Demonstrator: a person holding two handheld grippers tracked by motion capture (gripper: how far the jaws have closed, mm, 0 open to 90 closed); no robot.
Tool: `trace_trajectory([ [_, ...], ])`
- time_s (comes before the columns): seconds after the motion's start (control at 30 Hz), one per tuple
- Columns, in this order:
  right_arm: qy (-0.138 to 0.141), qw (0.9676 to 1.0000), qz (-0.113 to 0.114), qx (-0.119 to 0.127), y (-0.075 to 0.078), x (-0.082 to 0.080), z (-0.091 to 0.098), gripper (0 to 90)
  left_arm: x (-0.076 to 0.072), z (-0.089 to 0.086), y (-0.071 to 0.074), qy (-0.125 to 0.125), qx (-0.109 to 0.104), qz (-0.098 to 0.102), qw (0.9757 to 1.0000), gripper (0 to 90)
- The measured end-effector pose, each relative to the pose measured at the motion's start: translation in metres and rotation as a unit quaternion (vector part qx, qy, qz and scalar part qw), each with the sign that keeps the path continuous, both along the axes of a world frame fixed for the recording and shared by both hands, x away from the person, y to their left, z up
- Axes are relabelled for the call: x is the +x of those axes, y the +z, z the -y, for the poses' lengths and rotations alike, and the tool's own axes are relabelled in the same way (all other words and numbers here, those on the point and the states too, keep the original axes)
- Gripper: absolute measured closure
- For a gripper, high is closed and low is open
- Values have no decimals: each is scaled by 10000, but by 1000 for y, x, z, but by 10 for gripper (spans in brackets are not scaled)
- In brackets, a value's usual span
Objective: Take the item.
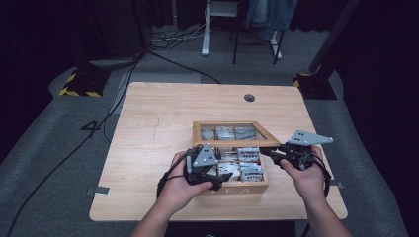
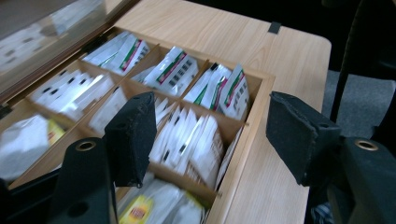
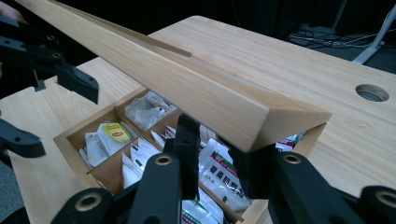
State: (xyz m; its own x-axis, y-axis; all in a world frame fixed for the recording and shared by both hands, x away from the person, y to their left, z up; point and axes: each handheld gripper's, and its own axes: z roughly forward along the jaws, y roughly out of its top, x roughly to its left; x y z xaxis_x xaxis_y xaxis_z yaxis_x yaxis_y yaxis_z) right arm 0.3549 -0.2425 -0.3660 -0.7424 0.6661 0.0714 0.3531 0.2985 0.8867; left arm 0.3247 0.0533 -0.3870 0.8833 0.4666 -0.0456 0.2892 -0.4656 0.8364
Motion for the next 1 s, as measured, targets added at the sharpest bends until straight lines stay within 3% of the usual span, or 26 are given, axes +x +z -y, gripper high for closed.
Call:
trace_trajectory([
  [0.4,-1,10000,3,-19,0,0,0,719,15,31,-14,-316,-355,-250,9986,387],
  [0.5,-2,10000,9,-13,0,0,0,719,17,39,-17,-355,-348,-84,9987,392],
  [0.7,21,10000,-3,-3,0,0,0,717,15,53,-22,-430,-311,-77,9986,387],
  [1.0,30,10000,1,18,0,1,0,718,15,71,-36,-527,-241,-280,9979,421],
])
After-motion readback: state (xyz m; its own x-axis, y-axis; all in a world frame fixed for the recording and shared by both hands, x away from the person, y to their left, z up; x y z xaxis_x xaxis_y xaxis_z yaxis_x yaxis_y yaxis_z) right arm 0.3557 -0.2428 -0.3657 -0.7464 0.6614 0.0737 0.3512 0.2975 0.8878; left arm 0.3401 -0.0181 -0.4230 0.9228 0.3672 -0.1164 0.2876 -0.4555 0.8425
